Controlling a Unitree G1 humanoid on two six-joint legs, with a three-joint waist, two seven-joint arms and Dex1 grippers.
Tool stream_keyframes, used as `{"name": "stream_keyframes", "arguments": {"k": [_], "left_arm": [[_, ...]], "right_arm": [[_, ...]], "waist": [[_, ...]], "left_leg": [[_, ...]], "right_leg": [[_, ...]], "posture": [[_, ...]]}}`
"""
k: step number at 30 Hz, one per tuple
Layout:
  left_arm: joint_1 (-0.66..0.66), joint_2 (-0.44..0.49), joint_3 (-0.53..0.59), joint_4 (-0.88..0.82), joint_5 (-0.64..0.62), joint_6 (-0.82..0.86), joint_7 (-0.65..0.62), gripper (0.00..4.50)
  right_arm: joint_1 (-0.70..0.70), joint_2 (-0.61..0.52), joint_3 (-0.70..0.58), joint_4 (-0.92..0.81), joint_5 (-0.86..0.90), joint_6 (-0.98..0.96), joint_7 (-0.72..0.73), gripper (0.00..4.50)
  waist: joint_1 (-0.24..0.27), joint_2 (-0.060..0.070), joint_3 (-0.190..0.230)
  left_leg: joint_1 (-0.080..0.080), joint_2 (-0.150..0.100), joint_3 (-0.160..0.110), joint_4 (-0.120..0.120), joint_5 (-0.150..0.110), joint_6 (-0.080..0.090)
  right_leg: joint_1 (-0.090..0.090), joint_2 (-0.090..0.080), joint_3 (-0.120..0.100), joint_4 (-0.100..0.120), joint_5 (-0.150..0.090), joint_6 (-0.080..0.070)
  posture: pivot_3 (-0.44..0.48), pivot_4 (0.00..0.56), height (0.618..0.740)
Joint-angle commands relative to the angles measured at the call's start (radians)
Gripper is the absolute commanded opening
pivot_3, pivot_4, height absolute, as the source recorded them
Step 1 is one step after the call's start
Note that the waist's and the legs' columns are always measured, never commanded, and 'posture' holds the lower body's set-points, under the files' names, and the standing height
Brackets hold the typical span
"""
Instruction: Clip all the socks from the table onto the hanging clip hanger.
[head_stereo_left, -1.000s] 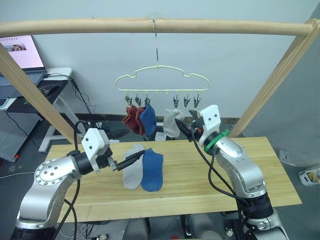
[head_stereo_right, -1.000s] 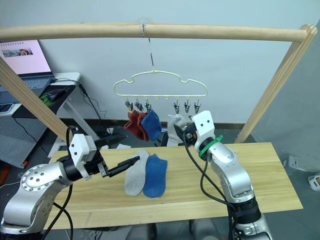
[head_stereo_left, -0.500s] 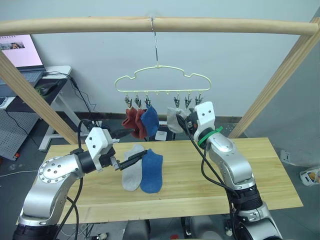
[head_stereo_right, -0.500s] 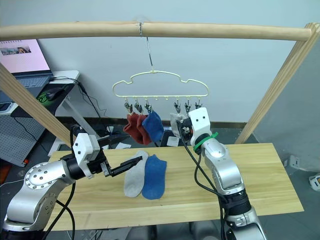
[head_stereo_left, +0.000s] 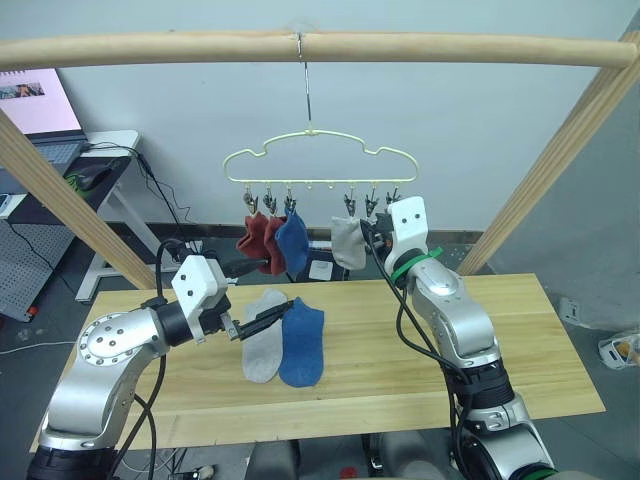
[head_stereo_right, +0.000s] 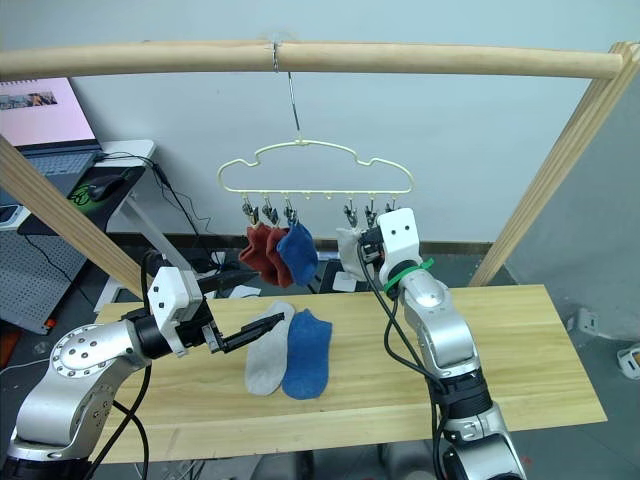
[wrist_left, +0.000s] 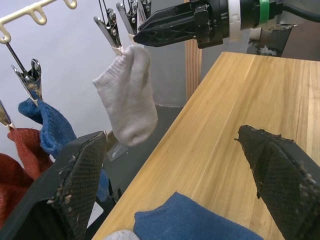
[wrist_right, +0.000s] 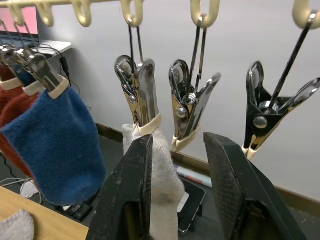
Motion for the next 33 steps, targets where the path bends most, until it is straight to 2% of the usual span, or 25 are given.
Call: {"name": "stream_keyframes", "arguments": {"k": [1,33], "left_arm": [[-0.011,0.002,-0.003,-0.01,0.003,-0.023,-0.003,4.5],[-0.006,0.0,-0.019,-0.033,-0.001,-0.003,0.015,4.5]], "right_arm": [[-0.045,0.019,-0.011,0.005,-0.01,-0.044,-0.019,1.67],[-0.141,0.071,-0.026,0.086,-0.014,-0.131,-0.052,1.67]], "waist": [[0.0,0.0,0.003],[0.0,0.0,0.014]], "left_leg": [[0.0,0.0,0.0,0.0,0.0,0.0],[0.0,0.0,0.0,-0.004,0.0,0.0]], "right_leg": [[0.0,0.0,0.0,0.0,0.0,0.0],[-0.001,0.0,0.001,-0.002,0.0,0.0]], "posture": [[-0.077,0.194,0.74],[-0.076,0.2,0.74]]}}
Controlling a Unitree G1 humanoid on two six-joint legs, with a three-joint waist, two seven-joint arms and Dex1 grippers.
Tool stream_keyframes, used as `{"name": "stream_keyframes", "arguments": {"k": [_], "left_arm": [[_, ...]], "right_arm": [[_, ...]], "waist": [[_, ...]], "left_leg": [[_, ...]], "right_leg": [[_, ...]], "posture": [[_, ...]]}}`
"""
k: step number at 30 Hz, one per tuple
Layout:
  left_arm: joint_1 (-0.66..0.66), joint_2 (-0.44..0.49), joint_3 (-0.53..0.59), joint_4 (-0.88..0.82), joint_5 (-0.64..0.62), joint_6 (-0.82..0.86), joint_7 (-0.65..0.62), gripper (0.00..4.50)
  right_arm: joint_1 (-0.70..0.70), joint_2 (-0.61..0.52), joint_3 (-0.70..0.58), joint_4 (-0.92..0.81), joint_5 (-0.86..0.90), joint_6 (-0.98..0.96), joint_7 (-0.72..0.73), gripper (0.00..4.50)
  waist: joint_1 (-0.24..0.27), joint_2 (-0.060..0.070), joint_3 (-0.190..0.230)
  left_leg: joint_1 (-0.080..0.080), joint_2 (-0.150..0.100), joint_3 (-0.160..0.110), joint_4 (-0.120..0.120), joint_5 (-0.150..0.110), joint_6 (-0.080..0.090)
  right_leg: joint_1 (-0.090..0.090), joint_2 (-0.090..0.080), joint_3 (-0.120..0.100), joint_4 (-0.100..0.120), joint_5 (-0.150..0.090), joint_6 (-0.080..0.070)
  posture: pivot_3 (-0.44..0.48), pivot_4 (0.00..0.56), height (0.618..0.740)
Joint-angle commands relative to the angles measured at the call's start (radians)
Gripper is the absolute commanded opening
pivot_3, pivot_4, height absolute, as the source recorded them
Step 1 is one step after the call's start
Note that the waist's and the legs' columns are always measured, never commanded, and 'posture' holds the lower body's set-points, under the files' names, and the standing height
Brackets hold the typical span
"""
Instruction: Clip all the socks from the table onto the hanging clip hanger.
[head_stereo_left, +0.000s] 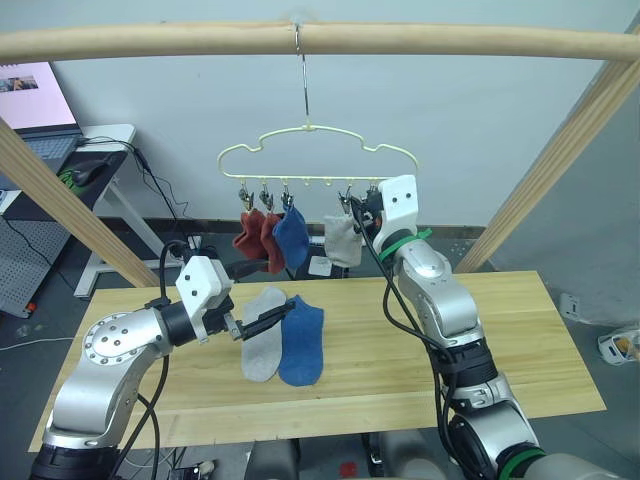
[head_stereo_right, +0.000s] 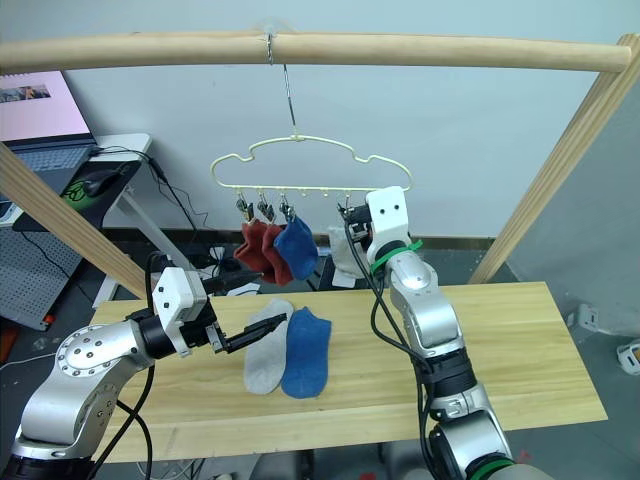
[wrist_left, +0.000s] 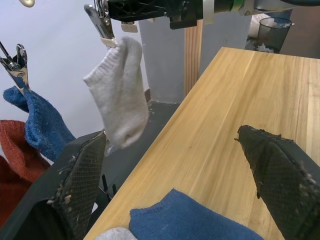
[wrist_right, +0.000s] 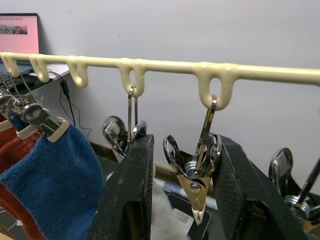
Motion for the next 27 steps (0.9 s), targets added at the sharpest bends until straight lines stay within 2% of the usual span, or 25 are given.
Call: {"name": "stream_keyframes", "arguments": {"k": [1,18,25,27], "left_arm": [[-0.002,0.002,-0.003,-0.037,-0.004,-0.006,0.003,4.5],[0.002,0.001,-0.009,-0.034,-0.002,-0.005,0.006,4.5],[0.012,-0.004,0.0,-0.026,-0.003,-0.008,0.016,4.5],[0.02,-0.008,0.006,-0.026,-0.002,-0.007,0.028,4.5]], "right_arm": [[-0.04,0.017,-0.01,-0.015,-0.006,-0.035,-0.018,1.67],[-0.046,0.022,-0.02,-0.01,-0.013,-0.043,-0.03,1.67],[-0.048,0.027,-0.029,-0.01,-0.017,-0.044,-0.031,0.08],[-0.048,0.027,-0.031,-0.01,-0.018,-0.045,-0.029,0.01]], "waist": [[0.0,0.0,0.0],[0.0,0.0,0.0],[0.0,0.0,0.0],[0.0,0.0,0.0]], "left_leg": [[0.0,0.0,0.0,0.0,0.0,0.0],[0.0,0.0,0.0,-0.006,0.0,0.0],[0.0,0.0,0.0,-0.006,0.0,0.0],[0.0,0.0,0.0,-0.006,0.0,0.0]], "right_leg": [[0.0,0.0,0.0,0.0,0.0,0.0],[-0.001,0.0,0.0,-0.003,0.001,-0.002],[-0.001,0.0,0.0,-0.003,0.0,-0.001],[-0.001,0.0,0.0,-0.003,0.0,-0.001]], "posture": [[-0.075,0.2,0.74],[-0.079,0.199,0.74],[-0.08,0.197,0.74],[-0.08,0.197,0.74]]}}
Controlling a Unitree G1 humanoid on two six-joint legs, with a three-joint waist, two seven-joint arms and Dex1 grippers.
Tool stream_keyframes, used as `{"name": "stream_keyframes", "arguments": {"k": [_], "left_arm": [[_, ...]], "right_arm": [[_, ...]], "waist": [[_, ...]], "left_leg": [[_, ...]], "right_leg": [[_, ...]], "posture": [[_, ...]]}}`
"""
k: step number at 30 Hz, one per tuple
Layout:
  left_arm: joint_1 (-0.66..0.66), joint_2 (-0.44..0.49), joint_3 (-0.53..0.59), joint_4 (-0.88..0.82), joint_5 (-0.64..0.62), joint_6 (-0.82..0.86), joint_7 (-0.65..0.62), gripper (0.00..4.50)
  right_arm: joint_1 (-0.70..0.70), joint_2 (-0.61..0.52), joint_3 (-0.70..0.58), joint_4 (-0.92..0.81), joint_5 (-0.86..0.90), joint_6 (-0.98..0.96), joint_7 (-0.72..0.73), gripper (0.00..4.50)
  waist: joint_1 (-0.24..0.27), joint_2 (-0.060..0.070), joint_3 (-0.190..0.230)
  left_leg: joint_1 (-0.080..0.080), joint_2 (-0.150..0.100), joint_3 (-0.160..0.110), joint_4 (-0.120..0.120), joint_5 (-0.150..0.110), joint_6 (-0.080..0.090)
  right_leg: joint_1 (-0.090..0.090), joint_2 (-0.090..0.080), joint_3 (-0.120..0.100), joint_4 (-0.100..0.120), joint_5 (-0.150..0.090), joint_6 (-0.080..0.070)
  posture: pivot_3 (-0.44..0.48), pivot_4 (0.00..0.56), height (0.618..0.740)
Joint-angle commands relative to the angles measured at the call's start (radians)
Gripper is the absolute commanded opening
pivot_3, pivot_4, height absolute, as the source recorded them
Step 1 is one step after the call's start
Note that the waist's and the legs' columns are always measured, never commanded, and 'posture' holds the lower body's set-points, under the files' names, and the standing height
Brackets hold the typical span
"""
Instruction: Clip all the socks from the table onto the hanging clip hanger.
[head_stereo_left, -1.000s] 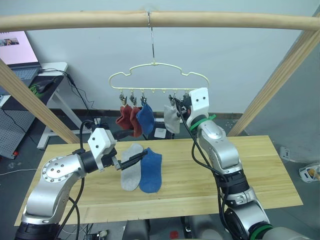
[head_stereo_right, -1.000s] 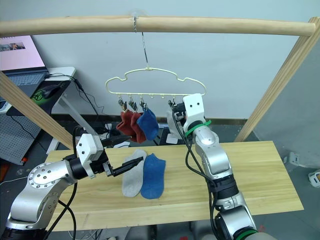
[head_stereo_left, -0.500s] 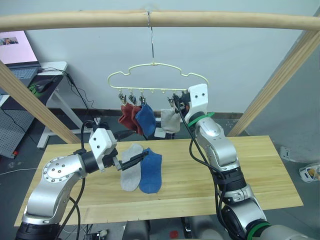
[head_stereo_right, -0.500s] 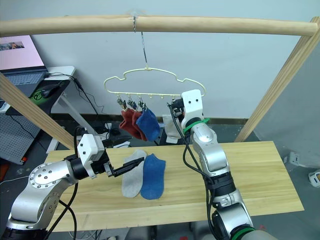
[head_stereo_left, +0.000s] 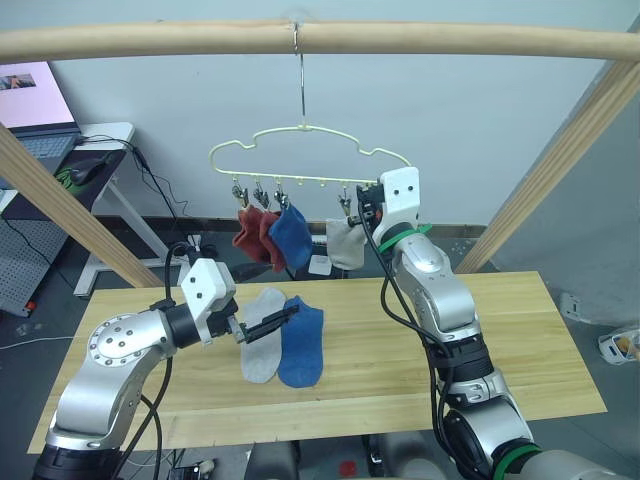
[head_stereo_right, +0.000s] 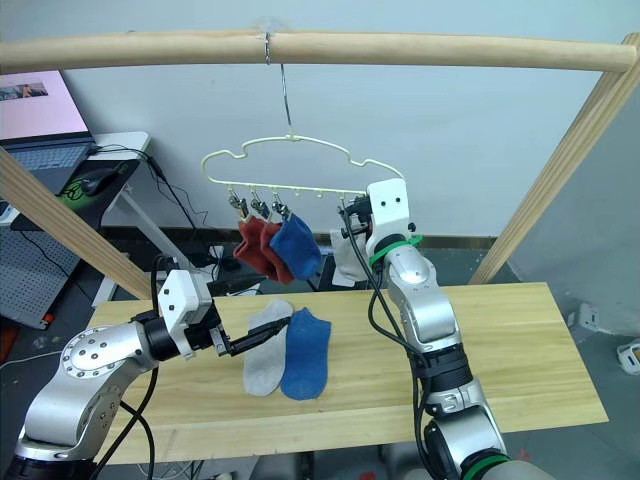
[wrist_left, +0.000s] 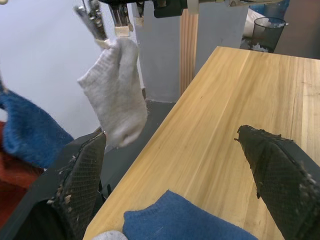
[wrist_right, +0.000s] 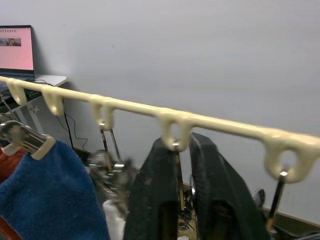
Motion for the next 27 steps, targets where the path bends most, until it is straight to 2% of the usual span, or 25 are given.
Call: {"name": "stream_keyframes", "arguments": {"k": [1,9,14,19,27], "left_arm": [[0.017,-0.009,0.028,-0.016,0.0,-0.009,0.03,4.5],[0.06,-0.032,0.081,0.03,0.055,0.02,0.183,4.5],[0.069,-0.098,0.084,0.164,0.146,0.068,0.349,4.5],[0.027,-0.148,0.03,0.289,0.186,0.095,0.378,4.5],[-0.116,-0.241,-0.057,0.532,0.24,0.089,0.399,4.5]], "right_arm": [[-0.019,0.007,-0.009,-0.021,-0.001,-0.025,-0.013,0.01],[-0.022,0.011,-0.01,-0.024,0.0,-0.022,-0.01,0.01],[-0.028,0.013,-0.011,-0.027,0.003,-0.018,-0.008,0.01],[-0.033,0.013,-0.01,-0.031,0.006,-0.011,-0.001,0.01],[-0.029,0.021,-0.002,-0.039,0.005,-0.003,0.001,0.01]], "waist": [[0.0,0.0,0.0],[0.0,0.0,0.0],[0.0,0.0,0.0],[0.001,0.0,0.001],[0.003,-0.001,0.002]], "left_leg": [[0.0,0.0,0.0,0.0,0.0,0.0],[0.0,0.0,-0.001,0.0,0.0,0.0],[0.0,0.0,0.0,0.0,0.0,0.0],[0.0,0.0,0.0,0.0,0.0,0.0],[0.0,0.0,0.0,0.0,0.0,0.0]], "right_leg": [[0.0,0.0,0.0,0.0,0.0,0.0],[0.0,0.0,0.0,0.0,0.0,0.0],[0.0,0.0,0.0,0.0,0.0,0.0],[0.0,-0.001,-0.001,0.0,0.0,-0.001],[0.0,-0.001,-0.002,0.001,0.002,-0.003]], "posture": [[-0.08,0.196,0.74],[-0.079,0.198,0.74],[-0.076,0.205,0.74],[-0.076,0.21,0.74],[-0.087,0.216,0.74]]}}
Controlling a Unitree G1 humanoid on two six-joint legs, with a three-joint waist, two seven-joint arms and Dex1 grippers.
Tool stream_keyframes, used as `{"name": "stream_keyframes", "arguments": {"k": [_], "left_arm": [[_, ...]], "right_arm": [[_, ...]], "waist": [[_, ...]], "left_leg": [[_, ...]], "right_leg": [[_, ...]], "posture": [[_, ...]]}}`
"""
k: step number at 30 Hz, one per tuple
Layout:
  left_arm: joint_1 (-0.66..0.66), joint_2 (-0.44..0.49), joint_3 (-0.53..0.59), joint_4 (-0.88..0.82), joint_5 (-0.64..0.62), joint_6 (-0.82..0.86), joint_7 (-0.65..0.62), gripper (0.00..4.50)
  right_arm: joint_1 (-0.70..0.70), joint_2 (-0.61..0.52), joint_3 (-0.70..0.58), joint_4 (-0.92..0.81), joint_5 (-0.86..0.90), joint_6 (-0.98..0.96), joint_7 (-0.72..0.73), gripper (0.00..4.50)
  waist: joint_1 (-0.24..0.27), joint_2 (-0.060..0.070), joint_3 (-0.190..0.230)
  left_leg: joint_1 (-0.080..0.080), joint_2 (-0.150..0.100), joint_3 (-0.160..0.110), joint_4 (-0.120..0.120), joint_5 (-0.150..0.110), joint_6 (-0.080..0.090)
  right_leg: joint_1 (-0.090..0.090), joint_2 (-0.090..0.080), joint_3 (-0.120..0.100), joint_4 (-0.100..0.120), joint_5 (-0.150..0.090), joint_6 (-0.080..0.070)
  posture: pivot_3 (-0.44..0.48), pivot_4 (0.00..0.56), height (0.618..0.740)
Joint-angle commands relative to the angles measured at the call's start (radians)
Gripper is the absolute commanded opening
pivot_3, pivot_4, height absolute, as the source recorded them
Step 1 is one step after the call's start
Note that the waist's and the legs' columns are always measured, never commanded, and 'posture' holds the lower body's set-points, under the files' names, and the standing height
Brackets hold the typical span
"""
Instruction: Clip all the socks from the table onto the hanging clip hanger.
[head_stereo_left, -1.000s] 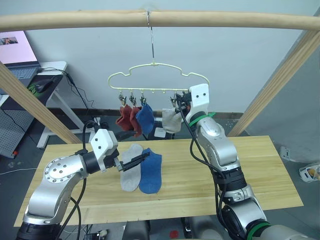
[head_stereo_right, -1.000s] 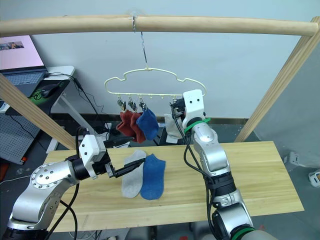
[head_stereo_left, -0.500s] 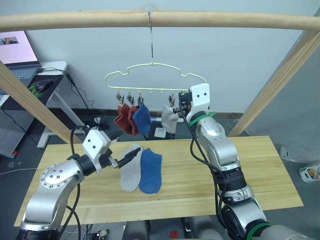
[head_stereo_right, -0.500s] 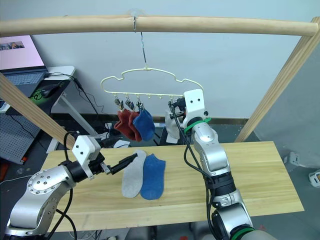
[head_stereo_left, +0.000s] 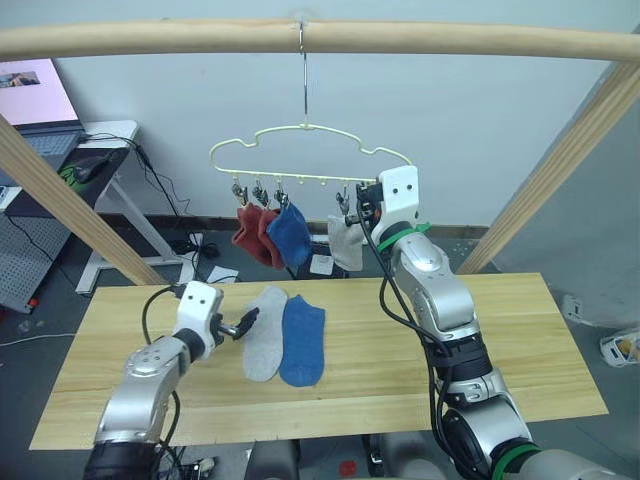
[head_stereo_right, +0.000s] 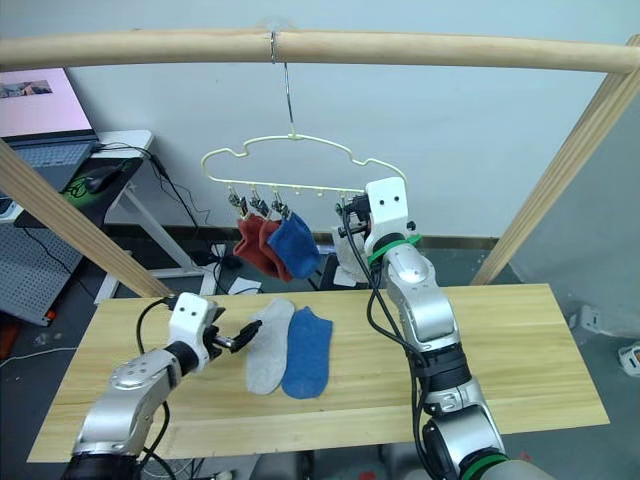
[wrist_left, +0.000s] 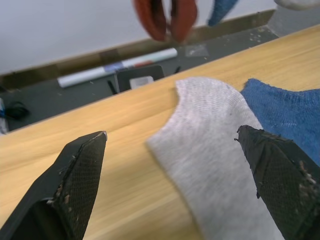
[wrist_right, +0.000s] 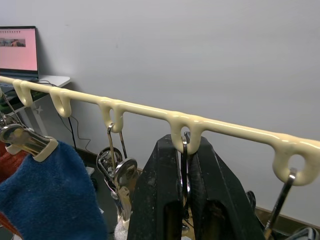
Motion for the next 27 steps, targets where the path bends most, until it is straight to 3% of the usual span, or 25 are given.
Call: {"name": "stream_keyframes", "arguments": {"k": [1,9,18,24,27], "left_arm": [[-0.053,-0.03,-0.034,0.081,0.03,-0.026,0.004,4.5],[-0.119,-0.049,-0.073,0.221,0.095,-0.03,0.024,4.5],[-0.09,-0.065,-0.06,0.185,0.087,-0.02,0.014,1.96],[-0.053,-0.058,-0.067,0.022,0.089,-0.118,-0.015,0.17],[-0.059,-0.053,-0.094,-0.136,0.074,-0.176,-0.07,0.03]], "right_arm": [[-0.022,0.014,0.002,-0.04,0.007,-0.007,-0.004,0.01],[-0.014,0.023,0.005,-0.059,0.003,0.006,-0.009,0.01],[-0.016,0.028,0.005,-0.061,0.004,0.012,-0.006,0.0],[-0.016,0.029,0.004,-0.066,0.008,0.02,-0.003,0.0],[-0.019,0.03,0.0,-0.08,0.013,0.038,-0.002,0.0]], "waist": [[0.0,0.0,0.0],[-0.005,-0.001,0.002],[-0.005,-0.001,0.002],[-0.005,-0.001,0.004],[-0.002,-0.001,0.006]], "left_leg": [[0.0,0.0,0.0,0.0,0.0,0.0],[0.0,0.0,-0.001,0.0,0.0,0.0],[0.0,0.0,-0.001,0.0,0.0,0.0],[0.0,0.001,-0.001,0.0,0.0,0.0],[-0.001,0.001,-0.002,0.0,0.0,0.0]], "right_leg": [[0.0,0.0,0.0,0.0,0.0,0.0],[0.0,0.0,0.0,0.0,0.0,0.0],[0.0,0.0,0.0,0.001,0.0,0.0],[0.0,-0.001,0.001,0.0,0.0,0.0],[0.0,-0.001,0.001,0.0,0.0,0.0]], "posture": [[-0.096,0.22,0.74],[-0.115,0.223,0.74],[-0.108,0.223,0.74],[-0.111,0.224,0.74],[-0.112,0.224,0.74]]}}
